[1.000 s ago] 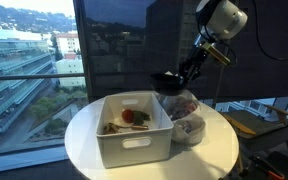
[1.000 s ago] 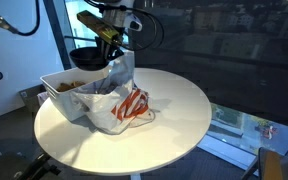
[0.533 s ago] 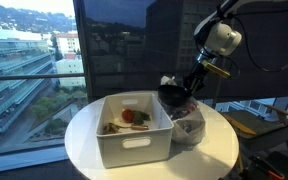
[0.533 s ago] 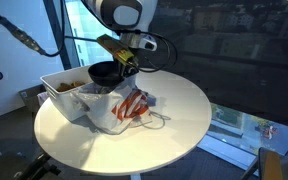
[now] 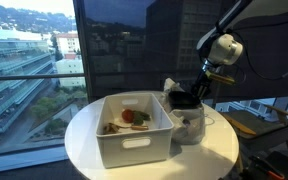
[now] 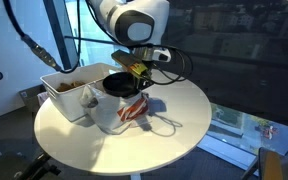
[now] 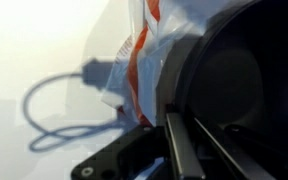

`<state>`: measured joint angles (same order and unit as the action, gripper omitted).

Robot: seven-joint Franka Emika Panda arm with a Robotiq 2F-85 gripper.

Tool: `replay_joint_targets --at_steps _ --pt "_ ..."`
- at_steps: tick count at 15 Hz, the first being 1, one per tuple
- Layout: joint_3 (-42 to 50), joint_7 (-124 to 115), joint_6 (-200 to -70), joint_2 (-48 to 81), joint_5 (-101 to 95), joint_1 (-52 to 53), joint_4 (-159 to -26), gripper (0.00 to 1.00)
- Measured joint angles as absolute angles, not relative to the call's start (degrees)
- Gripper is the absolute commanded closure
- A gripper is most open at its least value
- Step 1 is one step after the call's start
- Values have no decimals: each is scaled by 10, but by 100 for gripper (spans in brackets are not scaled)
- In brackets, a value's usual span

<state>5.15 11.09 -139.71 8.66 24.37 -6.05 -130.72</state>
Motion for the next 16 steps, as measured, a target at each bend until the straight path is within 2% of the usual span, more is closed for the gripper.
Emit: replay_joint_targets --at_steps 5,6,8,13,16 --pt "46 57 -1410 98 147 -55 -1312 90" --pt "42 55 -1409 99 137 -50 -1313 64" --pt "35 42 -1409 106 117 -41 -1313 62" --pt "35 -4 -1403 107 47 -29 -1309 24" --pt "29 -34 -1353 68 -1 -10 -1313 3"
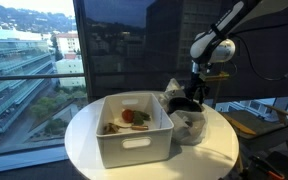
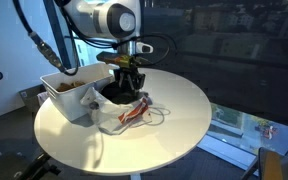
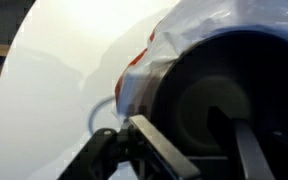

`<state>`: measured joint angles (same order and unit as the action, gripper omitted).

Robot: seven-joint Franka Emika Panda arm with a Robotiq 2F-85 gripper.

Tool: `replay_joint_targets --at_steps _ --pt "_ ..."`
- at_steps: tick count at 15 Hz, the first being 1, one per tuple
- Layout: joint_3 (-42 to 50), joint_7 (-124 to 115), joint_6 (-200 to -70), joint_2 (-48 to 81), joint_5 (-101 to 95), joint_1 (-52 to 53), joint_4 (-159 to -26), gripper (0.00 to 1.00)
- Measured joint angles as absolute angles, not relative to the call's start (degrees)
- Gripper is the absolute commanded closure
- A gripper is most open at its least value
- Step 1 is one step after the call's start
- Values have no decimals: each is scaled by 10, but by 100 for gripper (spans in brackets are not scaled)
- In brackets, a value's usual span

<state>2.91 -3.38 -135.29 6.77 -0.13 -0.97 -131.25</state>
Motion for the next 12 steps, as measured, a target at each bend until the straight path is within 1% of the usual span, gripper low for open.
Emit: replay_joint_targets --at_steps 1,6,12 --pt "22 -34 -1332 46 -3 -4 -1315 0" --pt "-28 -11 -1245 -28 9 29 -1313 0" --pt "-83 -8 -1229 3 5 80 -1289 0"
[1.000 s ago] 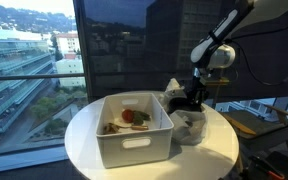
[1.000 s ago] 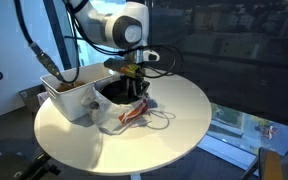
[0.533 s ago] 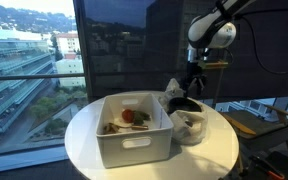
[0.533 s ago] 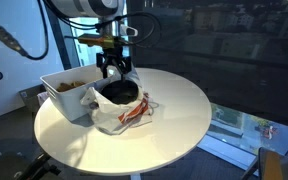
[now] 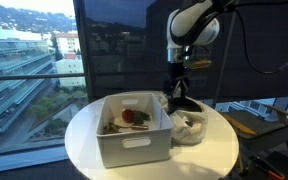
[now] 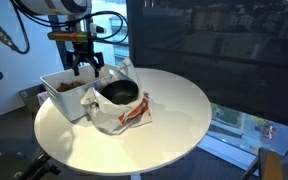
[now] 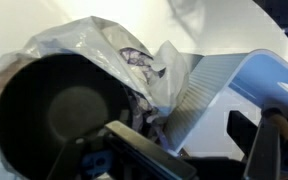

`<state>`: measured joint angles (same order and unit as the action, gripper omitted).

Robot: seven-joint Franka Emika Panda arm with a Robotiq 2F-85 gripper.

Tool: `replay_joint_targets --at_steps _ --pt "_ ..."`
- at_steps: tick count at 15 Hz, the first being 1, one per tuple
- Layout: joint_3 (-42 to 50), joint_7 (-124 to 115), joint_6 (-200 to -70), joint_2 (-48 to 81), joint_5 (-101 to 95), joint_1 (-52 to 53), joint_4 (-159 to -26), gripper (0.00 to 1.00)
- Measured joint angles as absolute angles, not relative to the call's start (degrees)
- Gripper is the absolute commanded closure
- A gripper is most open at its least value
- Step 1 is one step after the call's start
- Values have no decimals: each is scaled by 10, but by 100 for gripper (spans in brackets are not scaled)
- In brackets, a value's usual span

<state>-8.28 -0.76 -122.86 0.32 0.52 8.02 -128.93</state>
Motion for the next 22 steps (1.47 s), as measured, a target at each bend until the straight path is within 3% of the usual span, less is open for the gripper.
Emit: replay_joint_targets --at_steps 10,22 --pt "-123 -11 -1241 195 -67 157 -1125 0" --pt "-69 26 -1344 384 -167 151 -999 0"
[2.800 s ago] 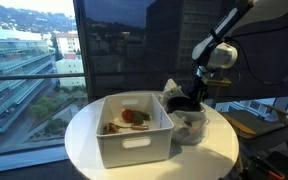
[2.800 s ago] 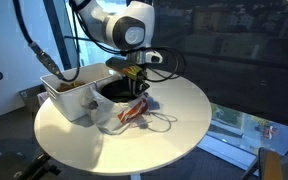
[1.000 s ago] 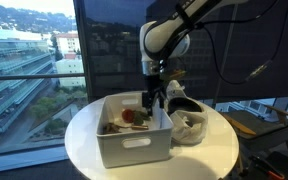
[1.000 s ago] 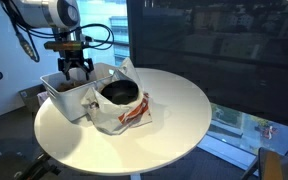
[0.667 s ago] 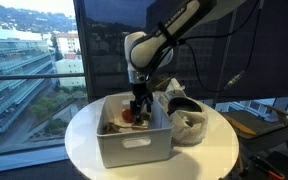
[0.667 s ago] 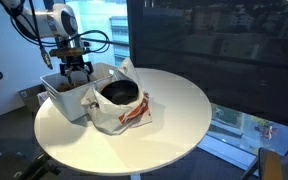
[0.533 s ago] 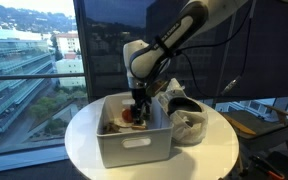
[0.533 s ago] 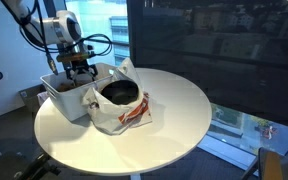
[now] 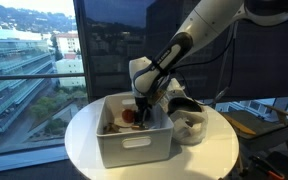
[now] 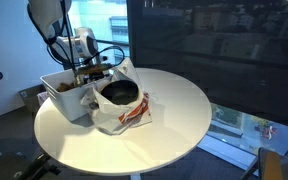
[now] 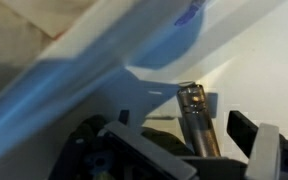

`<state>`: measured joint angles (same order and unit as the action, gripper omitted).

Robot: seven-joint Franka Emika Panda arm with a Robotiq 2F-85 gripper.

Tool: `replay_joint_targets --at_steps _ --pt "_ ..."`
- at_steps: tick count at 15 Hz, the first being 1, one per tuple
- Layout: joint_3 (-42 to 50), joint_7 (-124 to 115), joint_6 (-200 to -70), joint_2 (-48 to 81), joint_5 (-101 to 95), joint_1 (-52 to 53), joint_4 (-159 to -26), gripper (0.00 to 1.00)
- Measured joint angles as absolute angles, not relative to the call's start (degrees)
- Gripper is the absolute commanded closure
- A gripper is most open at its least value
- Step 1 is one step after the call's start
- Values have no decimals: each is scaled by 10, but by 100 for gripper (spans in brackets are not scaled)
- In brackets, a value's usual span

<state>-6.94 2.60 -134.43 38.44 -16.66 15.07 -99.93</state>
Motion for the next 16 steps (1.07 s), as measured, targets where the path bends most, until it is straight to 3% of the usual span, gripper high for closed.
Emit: replay_joint_targets --at_steps 2,3,5,13,16 --pt "-72 36 -1345 402 -154 145 -989 0" --pt "-73 41 -1345 410 -148 143 -987 25" --pt "-73 46 -1345 423 -143 141 -984 32" --pt "-83 63 -1341 419 -141 141 -981 94" --pt "-93 63 -1341 411 -139 144 -985 93"
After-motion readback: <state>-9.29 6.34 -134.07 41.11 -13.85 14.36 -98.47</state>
